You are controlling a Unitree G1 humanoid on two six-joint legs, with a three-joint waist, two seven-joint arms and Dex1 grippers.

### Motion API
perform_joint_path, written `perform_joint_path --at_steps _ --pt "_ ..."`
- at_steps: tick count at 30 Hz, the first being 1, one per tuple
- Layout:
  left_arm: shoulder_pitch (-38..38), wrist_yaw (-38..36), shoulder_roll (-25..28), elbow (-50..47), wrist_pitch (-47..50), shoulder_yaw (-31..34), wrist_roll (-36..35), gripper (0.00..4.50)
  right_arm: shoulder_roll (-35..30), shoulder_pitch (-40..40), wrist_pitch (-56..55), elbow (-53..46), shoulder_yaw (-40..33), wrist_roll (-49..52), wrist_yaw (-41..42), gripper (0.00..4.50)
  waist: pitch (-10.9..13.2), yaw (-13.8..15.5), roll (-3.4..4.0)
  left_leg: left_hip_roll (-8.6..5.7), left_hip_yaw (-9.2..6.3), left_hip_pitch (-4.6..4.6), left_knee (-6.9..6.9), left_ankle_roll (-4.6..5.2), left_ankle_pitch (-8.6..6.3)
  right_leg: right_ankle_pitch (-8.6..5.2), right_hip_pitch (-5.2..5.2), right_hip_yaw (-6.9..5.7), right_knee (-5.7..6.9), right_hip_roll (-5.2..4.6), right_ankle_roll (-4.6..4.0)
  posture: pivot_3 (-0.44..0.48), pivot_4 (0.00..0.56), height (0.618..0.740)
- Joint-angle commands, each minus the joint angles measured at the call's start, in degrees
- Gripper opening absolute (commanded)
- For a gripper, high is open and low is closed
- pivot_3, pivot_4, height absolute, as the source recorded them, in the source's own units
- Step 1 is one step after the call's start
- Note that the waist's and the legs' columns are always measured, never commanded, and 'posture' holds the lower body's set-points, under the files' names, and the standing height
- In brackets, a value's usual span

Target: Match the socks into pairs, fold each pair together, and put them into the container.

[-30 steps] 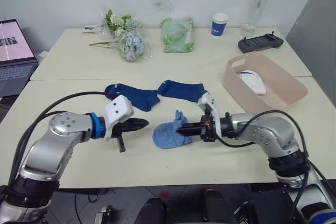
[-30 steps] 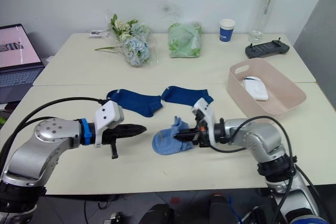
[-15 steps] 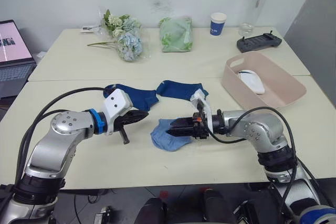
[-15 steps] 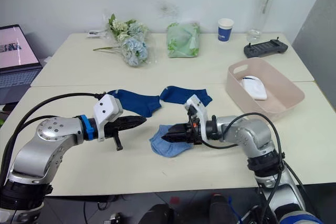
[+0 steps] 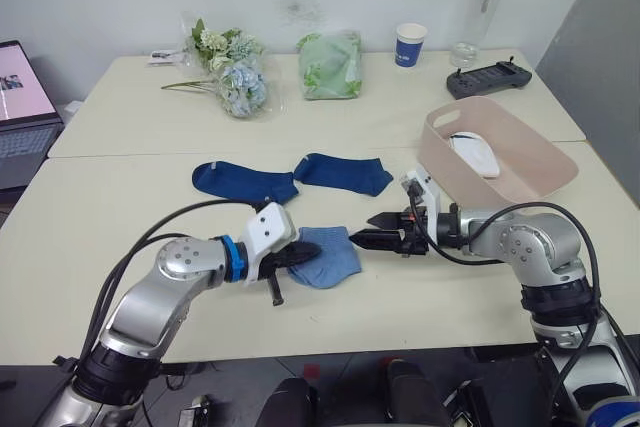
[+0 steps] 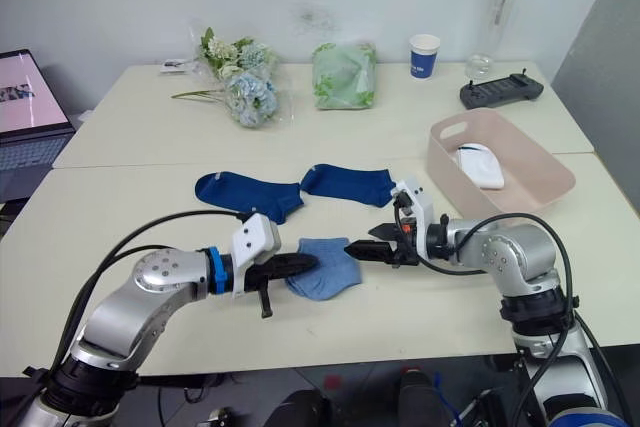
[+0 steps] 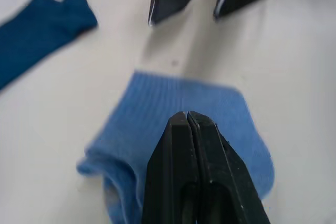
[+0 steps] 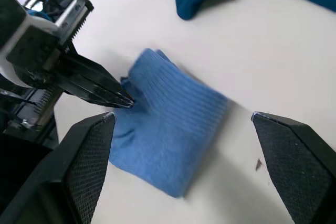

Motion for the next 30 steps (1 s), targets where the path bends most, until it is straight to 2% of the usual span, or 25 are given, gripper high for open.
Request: perform_joint_path --at_steps 1,4,10,16,22,25,30 --pt "1.0 0.5 1.4 3.4 -5.9 -3.6 6.4 0.0 1.1 0.3 0.0 0.0 1.2 -0.8 -0.7 4.46 0.0 0.4 0.0 0.0 0.0 0.01 0.02 -0.01 0.0 0.0 0.02 0.0 -0.01 -0.01 0.0 0.0 0.15 0.74" --pt "2.2 -0.7 2.4 5.4 -7.6 -5.2 8.5 0.0 1.8 0.6 0.2 1.3 3.3 -2.1 -0.6 4.46 0.0 0.4 0.02 -0.02 0.0 0.05 0.02 -0.02 0.01 0.0 0.11 -0.02 -0.06 -0.09 0.0 0.0 0.15 0.74" --pt "3.2 -1.1 2.6 5.2 -6.8 -2.8 6.8 0.0 3.2 -0.8 0.1 6.8 8.0 -4.5 0.8 4.46 -0.3 0.2 0.08 -0.02 0.02 0.14 0.01 0.0 0.0 0.0 0.15 -0.01 -0.04 -0.1 0.01 0.0 0.15 0.74" --pt "3.3 -1.3 3.3 5.6 -7.4 -0.8 6.7 0.0 10.2 -2.9 3.5 10.0 6.0 -1.8 0.8 4.46 -0.4 -0.6 0.1 0.11 0.0 0.21 -0.04 0.04 -0.02 0.0 0.13 0.02 0.03 0.1 0.0 0.0 0.15 0.74" --pt "3.1 -1.3 1.8 3.7 -5.5 0.9 4.2 0.0 14.1 -3.4 4.4 12.0 4.9 -2.6 0.1 4.46 -0.4 -0.7 0.11 0.1 -0.03 0.2 -0.07 0.01 -0.01 0.0 0.1 0.03 0.02 0.09 -0.01 0.0 0.15 0.74" --pt "3.1 -1.6 2.1 2.8 -5.2 1.0 3.7 0.0 14.4 -3.5 3.3 12.5 5.2 -3.6 0.2 3.94 -0.4 -0.7 0.11 0.11 -0.04 0.19 -0.07 0.02 -0.01 0.0 0.09 0.01 0.02 0.09 -0.01 0.0 0.15 0.74" --pt "3.7 -2.3 2.6 2.4 -5.6 0.9 3.4 0.0 14.7 -3.6 2.7 13.9 4.6 -4.3 0.0 2.28 -0.4 -0.7 0.12 0.1 -0.03 0.16 -0.08 -0.01 0.0 0.0 0.06 0.03 0.0 0.09 -0.01 0.0 0.15 0.74"
